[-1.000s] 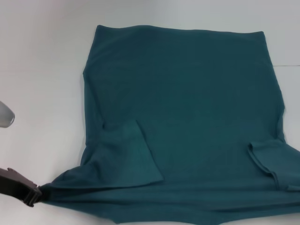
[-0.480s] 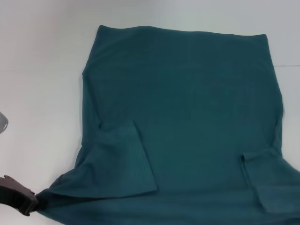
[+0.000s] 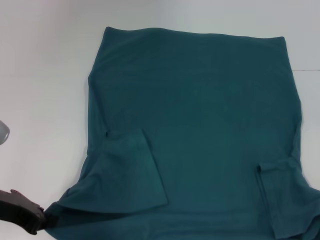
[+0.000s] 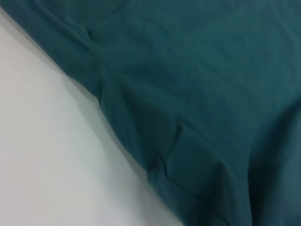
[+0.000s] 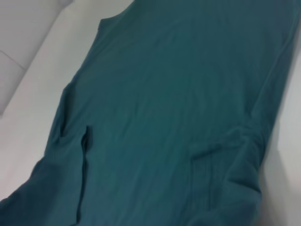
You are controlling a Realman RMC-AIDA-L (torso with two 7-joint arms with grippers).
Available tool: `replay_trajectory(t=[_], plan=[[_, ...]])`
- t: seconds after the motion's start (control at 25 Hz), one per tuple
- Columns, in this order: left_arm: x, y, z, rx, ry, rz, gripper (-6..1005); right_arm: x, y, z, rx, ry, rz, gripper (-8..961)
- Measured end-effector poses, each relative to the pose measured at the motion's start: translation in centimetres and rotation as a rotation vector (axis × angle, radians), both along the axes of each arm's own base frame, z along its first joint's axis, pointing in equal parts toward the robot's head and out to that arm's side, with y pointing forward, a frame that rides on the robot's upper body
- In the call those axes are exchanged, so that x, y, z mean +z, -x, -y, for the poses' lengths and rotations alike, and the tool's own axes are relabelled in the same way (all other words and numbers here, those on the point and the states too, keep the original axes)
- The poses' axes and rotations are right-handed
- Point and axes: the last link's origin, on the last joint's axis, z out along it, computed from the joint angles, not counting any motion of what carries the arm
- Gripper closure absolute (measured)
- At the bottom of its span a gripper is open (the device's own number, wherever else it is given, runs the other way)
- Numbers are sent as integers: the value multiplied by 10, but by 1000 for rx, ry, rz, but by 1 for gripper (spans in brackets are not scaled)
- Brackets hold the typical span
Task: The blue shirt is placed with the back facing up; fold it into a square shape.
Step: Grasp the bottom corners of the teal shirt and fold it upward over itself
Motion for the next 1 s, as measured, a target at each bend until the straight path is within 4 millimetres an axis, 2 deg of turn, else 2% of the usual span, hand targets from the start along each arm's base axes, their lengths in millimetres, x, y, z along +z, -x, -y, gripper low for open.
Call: replay_trajectory(t=[0.72,1.0], plan=[[8,-5,14,-26,8,35,950,14,2,26,6,-41,-17,938],[8,-7,16,-27,14,44,949,16,3,25,11,-51,-21,938]])
